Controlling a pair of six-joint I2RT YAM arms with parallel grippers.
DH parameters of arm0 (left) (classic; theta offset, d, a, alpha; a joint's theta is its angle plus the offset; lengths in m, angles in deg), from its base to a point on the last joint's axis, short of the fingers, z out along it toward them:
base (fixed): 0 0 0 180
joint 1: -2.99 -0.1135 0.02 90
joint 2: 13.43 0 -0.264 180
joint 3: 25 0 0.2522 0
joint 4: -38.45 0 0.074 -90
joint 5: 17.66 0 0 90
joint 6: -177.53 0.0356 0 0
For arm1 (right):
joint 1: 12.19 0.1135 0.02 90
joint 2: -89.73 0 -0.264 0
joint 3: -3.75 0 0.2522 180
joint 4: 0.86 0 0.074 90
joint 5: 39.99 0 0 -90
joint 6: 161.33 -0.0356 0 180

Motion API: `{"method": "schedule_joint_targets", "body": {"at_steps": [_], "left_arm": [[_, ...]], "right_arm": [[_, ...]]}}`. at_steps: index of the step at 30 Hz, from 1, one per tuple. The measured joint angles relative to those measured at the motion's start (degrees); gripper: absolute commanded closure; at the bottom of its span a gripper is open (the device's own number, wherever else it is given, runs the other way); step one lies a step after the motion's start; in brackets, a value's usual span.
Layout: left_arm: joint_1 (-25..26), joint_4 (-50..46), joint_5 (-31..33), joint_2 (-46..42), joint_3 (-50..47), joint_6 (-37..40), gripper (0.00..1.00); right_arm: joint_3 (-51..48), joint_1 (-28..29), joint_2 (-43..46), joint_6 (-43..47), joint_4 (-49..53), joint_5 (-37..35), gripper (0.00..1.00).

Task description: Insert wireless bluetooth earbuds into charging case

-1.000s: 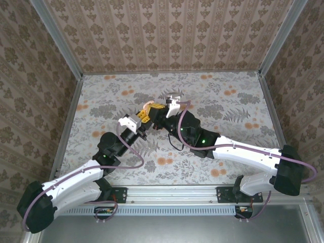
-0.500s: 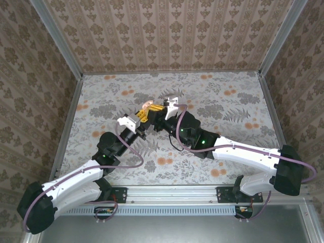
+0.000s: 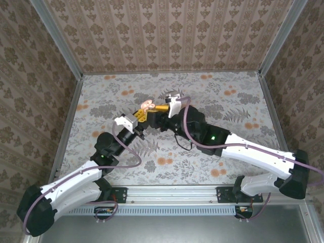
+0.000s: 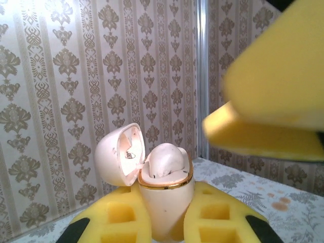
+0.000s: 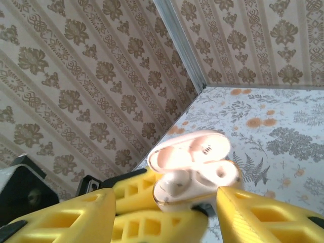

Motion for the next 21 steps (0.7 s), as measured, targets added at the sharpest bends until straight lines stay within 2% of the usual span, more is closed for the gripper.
{"method": "schedule_joint_targets", "body": {"at_steps": [6,11,14,17,21], "left_arm": [[-2.05,-0.07,-4.11,-0.11,0.00,-2.86,1.00],[-3.89,-0.44,-8.37,-0.11,0.00,-5.29,1.00],[-5.53,-1.27,-11.47,-0.11,0.00,-6.58,1.00],[-7.43,-2.86,-15.08,-0.28,0.00,-7.19,1.00],[-9.44,-6.14,-19.17,-0.74,-0.02,-7.61,1.00]], "right_arm": [[0.66,-5.46,5.92,-2.84,4.92,6.08,0.58],[2.05,-9.29,6.54,-3.58,9.86,12.13,0.60],[4.42,-12.33,5.51,-3.65,15.30,14.78,0.61],[7.32,-17.92,2.64,-3.61,21.22,16.68,0.61],[9.94,-23.91,-4.57,-1.90,28.33,17.42,0.62]]}}
